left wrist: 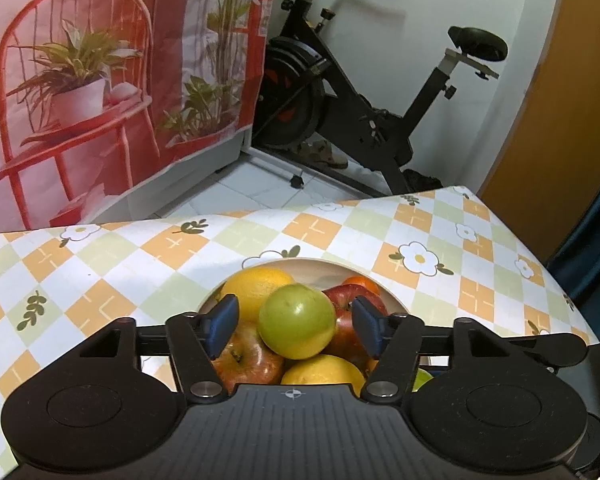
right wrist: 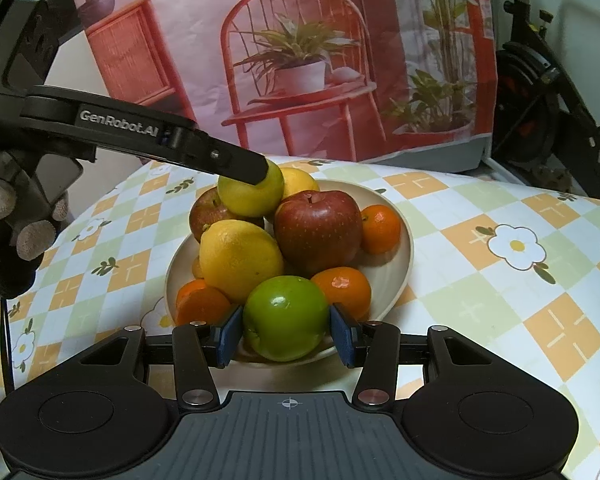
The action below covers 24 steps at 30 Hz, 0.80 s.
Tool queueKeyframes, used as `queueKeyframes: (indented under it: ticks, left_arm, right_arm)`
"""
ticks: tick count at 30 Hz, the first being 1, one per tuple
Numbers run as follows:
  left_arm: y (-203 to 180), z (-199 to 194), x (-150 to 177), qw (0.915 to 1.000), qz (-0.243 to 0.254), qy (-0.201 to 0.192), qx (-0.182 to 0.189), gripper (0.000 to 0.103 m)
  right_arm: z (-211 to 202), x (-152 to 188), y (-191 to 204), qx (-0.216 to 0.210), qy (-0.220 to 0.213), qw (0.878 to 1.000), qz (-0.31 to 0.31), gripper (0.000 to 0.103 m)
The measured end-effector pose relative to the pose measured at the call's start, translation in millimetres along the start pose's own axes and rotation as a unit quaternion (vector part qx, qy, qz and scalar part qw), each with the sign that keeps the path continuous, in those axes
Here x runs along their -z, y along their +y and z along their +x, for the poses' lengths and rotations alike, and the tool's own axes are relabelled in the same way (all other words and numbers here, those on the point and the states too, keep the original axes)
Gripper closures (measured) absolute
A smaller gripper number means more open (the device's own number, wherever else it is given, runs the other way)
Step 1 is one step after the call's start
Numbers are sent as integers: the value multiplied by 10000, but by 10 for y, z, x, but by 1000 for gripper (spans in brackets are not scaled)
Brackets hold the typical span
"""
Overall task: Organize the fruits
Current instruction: 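Open both grippers to release the green apples onto the plate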
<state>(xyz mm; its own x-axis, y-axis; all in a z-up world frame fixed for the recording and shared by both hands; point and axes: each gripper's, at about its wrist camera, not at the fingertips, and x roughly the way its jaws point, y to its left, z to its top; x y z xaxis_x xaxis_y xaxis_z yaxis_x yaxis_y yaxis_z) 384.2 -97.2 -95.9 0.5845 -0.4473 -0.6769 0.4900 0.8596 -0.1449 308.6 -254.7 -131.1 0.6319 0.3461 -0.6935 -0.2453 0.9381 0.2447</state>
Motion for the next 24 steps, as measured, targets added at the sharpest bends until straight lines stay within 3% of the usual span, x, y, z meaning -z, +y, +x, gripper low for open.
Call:
queueKeyframes:
  ticks: [8,13,16,24]
  left_arm:
    - [29,-312,4,9993,-196,-269,-184,18]
    - [-2,-608,35,9975,-204,-534,-408,10]
    - [-22,-805,78,9963,-212,-679,-488,2]
    - [-60,-1299,261,9921,-380,-1005,-645,0]
  right_arm:
    - [-155,-60,95,146,-187,9997,-51,46]
    - [-363,-97,153,203,-412,9989,-10,15]
    - [-521,-108,168,191,-575,9981,120,3]
    - [-931,-59,262,398,-1005,9929,500,0]
